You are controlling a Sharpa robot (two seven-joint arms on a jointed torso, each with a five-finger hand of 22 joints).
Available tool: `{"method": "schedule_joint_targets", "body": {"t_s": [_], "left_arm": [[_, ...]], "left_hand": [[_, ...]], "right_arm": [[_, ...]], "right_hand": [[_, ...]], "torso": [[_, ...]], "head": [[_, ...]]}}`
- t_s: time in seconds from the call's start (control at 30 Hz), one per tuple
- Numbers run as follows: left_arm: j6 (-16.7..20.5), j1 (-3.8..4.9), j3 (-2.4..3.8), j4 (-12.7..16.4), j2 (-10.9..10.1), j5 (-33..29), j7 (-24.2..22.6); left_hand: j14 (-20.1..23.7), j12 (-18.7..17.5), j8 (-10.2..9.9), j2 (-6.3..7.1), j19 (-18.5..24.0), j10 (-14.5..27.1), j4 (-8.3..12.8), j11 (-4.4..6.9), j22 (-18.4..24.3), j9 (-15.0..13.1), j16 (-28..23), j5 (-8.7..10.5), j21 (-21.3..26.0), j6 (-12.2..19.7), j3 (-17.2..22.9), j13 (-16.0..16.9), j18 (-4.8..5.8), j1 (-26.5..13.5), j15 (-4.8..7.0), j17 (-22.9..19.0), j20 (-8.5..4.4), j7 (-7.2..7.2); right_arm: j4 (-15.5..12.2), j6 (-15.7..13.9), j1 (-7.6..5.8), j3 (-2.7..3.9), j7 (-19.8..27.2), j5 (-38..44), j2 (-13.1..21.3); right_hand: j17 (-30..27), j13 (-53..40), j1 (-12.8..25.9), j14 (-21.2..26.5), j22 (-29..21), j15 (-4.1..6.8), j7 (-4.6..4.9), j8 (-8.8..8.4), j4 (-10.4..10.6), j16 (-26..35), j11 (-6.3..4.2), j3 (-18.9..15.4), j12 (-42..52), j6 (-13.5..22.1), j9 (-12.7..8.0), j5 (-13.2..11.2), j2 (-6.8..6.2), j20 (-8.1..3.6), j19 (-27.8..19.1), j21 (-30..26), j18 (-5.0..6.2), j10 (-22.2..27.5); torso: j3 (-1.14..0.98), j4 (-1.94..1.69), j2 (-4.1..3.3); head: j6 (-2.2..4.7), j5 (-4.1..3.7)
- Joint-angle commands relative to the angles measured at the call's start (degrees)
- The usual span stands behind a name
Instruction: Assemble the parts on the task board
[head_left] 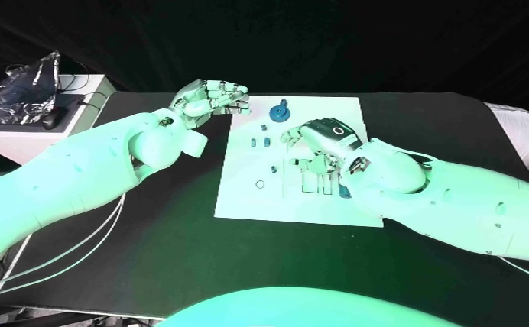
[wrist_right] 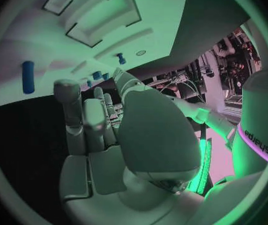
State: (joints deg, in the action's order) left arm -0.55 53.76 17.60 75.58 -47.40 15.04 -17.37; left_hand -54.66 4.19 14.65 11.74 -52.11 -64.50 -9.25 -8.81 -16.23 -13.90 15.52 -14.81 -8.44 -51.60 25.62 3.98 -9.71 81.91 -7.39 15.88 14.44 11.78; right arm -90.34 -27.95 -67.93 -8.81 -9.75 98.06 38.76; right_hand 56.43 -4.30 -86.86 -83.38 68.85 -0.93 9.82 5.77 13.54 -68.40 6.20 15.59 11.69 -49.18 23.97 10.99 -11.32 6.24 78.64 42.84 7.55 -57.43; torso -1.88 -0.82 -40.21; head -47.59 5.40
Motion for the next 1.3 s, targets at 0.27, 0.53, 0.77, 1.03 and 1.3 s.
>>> {"method": "schedule_joint_targets", "body": {"t_s": [0.27,0.53,0.77,1.03,1.3], "left_arm": [[-1.50,-0.03,0.04,-0.30,0.02,-0.38,-0.31],[-1.66,-0.25,0.03,-0.45,0.04,-0.40,-0.42],[-1.64,-0.31,0.03,-0.46,-0.04,-0.40,-0.43],[-1.62,-0.33,0.03,-0.47,-0.10,-0.41,-0.47],[-1.62,-0.34,0.03,-0.54,-0.02,-0.41,-0.47]], "left_hand": [[-0.33,-0.33,-0.08,-0.05,-0.46,-0.02,-0.07,-0.28,0.13,0.05,-0.29,0.25,0.41,-0.13,0.48,0.06,-0.73,0.43,0.01,0.13,-0.17,0.30],[-0.36,-0.31,-0.07,-0.10,-0.51,-0.05,-0.05,-0.26,0.18,0.05,-0.33,0.25,0.45,-0.16,0.52,0.07,-0.73,0.47,0.02,0.15,-0.17,0.27],[-0.36,-0.31,-0.07,-0.10,-0.51,-0.05,-0.05,-0.26,0.18,0.05,-0.33,0.25,0.45,-0.16,0.52,0.07,-0.73,0.47,0.02,0.15,-0.17,0.27],[-0.36,-0.31,-0.07,-0.10,-0.51,-0.05,-0.05,-0.26,0.18,0.05,-0.33,0.25,0.45,-0.16,0.52,0.07,-0.73,0.47,0.02,0.15,-0.17,0.27],[-0.43,-0.30,-0.05,-0.13,-0.60,-0.09,-0.03,-0.25,0.27,0.06,-0.42,0.26,0.53,-0.20,0.56,0.08,-0.74,0.51,0.03,0.19,-0.18,0.27]], "right_arm": [[1.88,6.58,-5.22,0.89,0.97,-9.64,4.94],[4.94,11.88,-6.27,1.00,1.22,-3.76,4.99],[6.76,15.35,-6.28,0.88,0.91,-0.94,3.68],[8.13,17.79,-5.91,0.63,1.12,-0.58,2.32],[8.83,18.91,-5.19,0.45,1.63,-1.08,1.26]], "right_hand": [[2.46,0.17,0.71,-0.88,3.28,0.17,0.32,1.20,1.97,-2.57,-0.43,5.68,0.16,-3.53,-0.86,0.36,-3.01,-0.26,1.90,5.91,-0.80,-7.31],[3.43,0.45,2.01,-1.12,4.02,-0.14,0.18,0.96,2.39,-3.55,-0.16,5.26,-1.85,-3.42,-1.32,0.13,-4.53,-0.21,2.08,6.94,-0.98,-5.73],[3.89,0.42,2.59,-1.24,4.43,-0.56,0.61,0.30,2.43,-4.13,0.27,3.69,-2.97,-2.46,-1.84,-0.37,-4.47,-0.08,2.15,7.40,-1.09,-4.41],[4.05,0.32,2.53,-1.25,4.73,-0.67,0.61,0.35,2.39,-4.37,0.30,2.84,-3.17,-2.78,-1.97,-0.36,-4.00,0.02,2.24,7.84,-1.14,-4.41],[4.18,0.21,2.26,-1.26,5.10,-0.41,0.19,0.76,2.37,-4.60,-0.08,2.61,-3.24,-3.88,-2.00,0.01,-3.36,-0.07,2.38,8.40,-1.16,-5.14]], "torso": [[0.29,0.47,0.35],[0.26,0.40,0.31],[0.26,0.32,0.25],[0.31,0.43,0.26],[0.28,0.47,0.28]], "head": [[2.19,-2.46],[2.70,-2.91],[2.56,-2.92],[2.25,-2.79],[1.93,-2.65]]}}
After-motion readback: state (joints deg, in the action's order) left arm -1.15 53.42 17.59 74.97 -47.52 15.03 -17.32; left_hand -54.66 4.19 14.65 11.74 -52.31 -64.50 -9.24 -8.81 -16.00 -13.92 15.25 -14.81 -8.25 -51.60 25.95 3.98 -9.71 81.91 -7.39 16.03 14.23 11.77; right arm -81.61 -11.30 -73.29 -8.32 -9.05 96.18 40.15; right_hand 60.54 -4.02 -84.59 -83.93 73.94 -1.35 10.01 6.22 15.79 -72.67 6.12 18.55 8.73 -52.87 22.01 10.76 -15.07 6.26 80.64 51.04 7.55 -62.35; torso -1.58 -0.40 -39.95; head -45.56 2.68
